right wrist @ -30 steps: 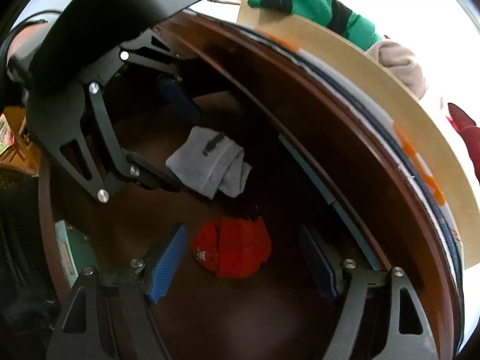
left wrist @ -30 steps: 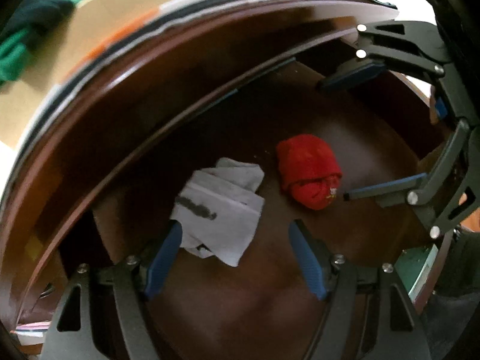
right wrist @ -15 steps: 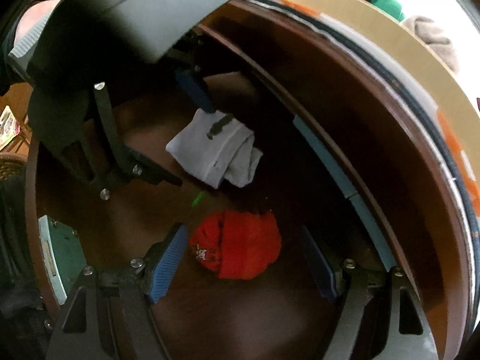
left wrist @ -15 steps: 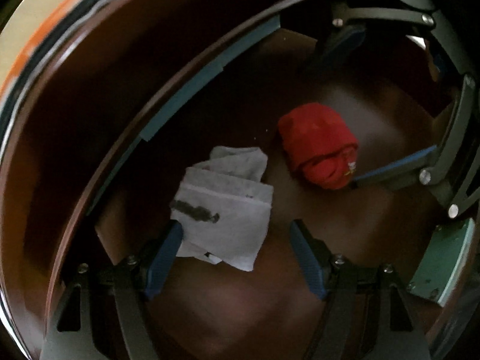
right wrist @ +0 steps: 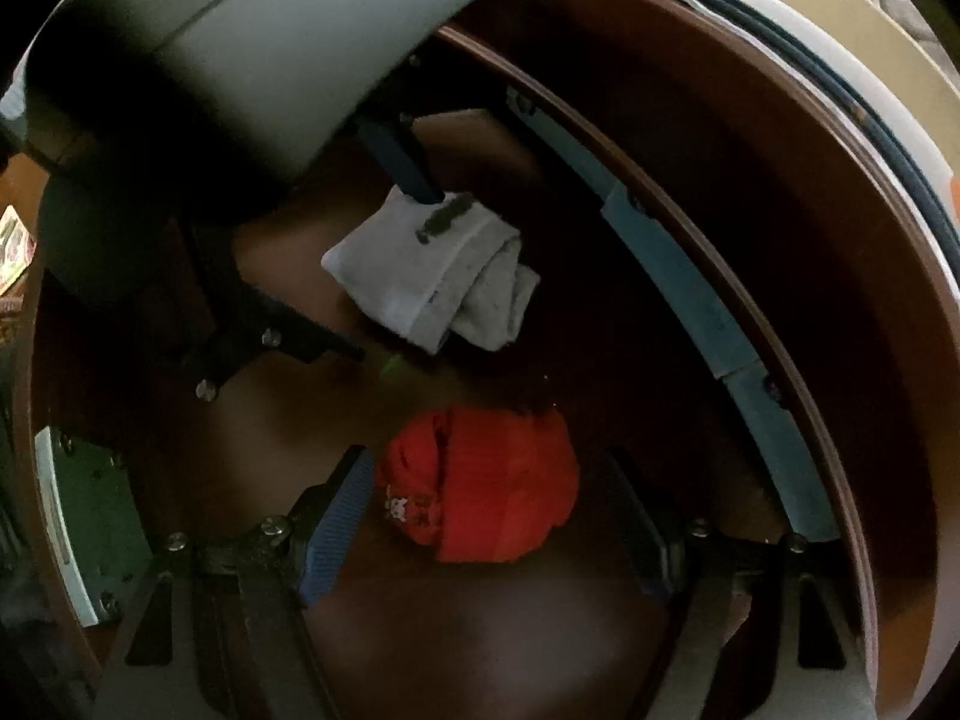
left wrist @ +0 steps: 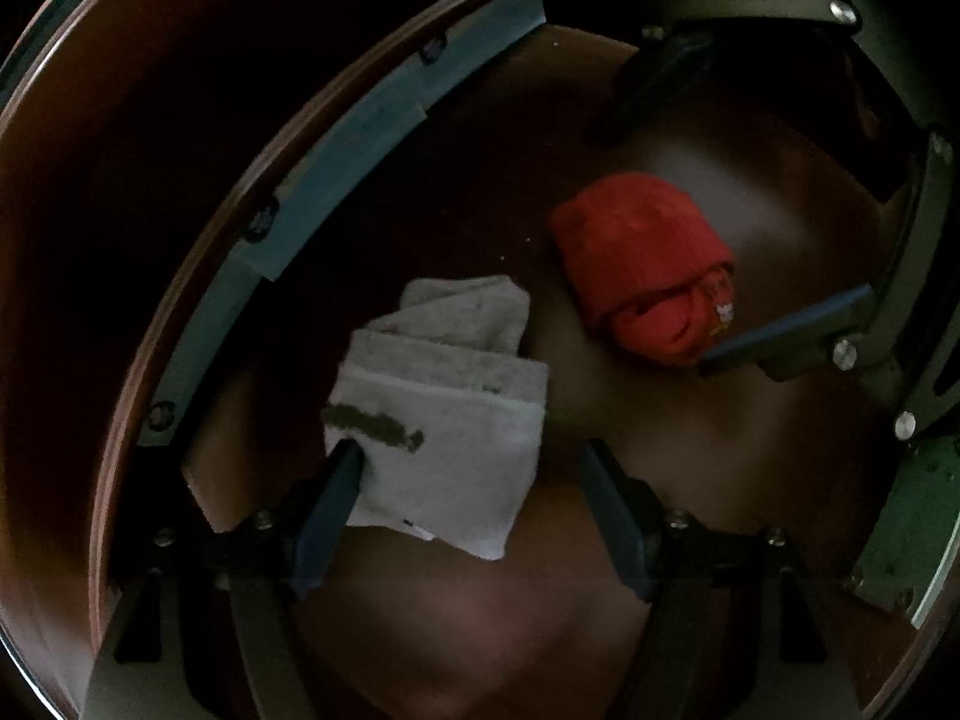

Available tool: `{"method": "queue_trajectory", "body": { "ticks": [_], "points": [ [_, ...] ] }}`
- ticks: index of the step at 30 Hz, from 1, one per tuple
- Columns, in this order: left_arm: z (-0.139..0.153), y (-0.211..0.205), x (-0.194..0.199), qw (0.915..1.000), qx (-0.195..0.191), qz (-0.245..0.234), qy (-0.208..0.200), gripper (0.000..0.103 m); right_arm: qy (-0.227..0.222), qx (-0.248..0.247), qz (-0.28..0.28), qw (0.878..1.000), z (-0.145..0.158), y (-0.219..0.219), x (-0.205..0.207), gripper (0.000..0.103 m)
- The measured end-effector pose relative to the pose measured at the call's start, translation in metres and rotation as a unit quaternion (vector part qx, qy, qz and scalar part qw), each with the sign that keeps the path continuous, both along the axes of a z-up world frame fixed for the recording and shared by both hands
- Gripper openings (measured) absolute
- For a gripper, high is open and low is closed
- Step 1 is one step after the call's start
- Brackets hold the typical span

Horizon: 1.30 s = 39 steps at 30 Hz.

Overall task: Take underwear out of drawer
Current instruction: 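Grasp grey-white sock with left tool while right tool grasps red garment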

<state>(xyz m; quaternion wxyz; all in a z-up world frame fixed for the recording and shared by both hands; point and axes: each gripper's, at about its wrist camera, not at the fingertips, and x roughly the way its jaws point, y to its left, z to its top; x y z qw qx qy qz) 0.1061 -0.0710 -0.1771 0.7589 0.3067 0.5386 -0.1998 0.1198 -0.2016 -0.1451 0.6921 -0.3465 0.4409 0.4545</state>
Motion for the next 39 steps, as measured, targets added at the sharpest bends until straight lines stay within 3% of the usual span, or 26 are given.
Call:
{"method": "queue_trajectory", "body": {
  "ticks": [8, 12, 14, 18, 25, 31, 39],
  "points": [
    [0.000, 0.010, 0.006, 0.9999, 0.007, 0.004, 0.011, 0.071, 0.040, 0.007, -0.017, 0.999, -0.003, 0.002, 0.012, 0.078],
    [0.001, 0.013, 0.008, 0.9997, -0.005, 0.010, 0.023, 0.058, 0.070, 0.005, -0.036, 0.997, -0.009, -0.001, 0.028, 0.078],
    [-0.006, 0.019, 0.007, 0.9995, -0.008, 0.013, 0.026, 0.056, 0.082, 0.007, -0.045, 0.996, -0.010, -0.002, 0.033, 0.078],
    [0.002, 0.015, 0.010, 0.9992, -0.014, 0.020, 0.031, 0.047, 0.103, 0.010, -0.048, 0.993, -0.012, -0.003, 0.039, 0.065],
    [0.011, 0.012, 0.010, 0.9973, -0.046, 0.031, 0.048, 0.022, 0.105, 0.023, -0.059, 0.992, -0.011, -0.010, 0.033, 0.044],
    [0.016, 0.005, 0.008, 0.9962, -0.060, 0.039, 0.049, 0.016, 0.096, 0.030, -0.080, 0.992, 0.007, -0.016, 0.039, 0.038],
    [0.038, 0.035, 0.010, 0.9915, -0.099, 0.077, 0.034, 0.016, 0.103, 0.048, -0.112, 0.987, 0.015, -0.027, 0.035, 0.038]
  ]
}}
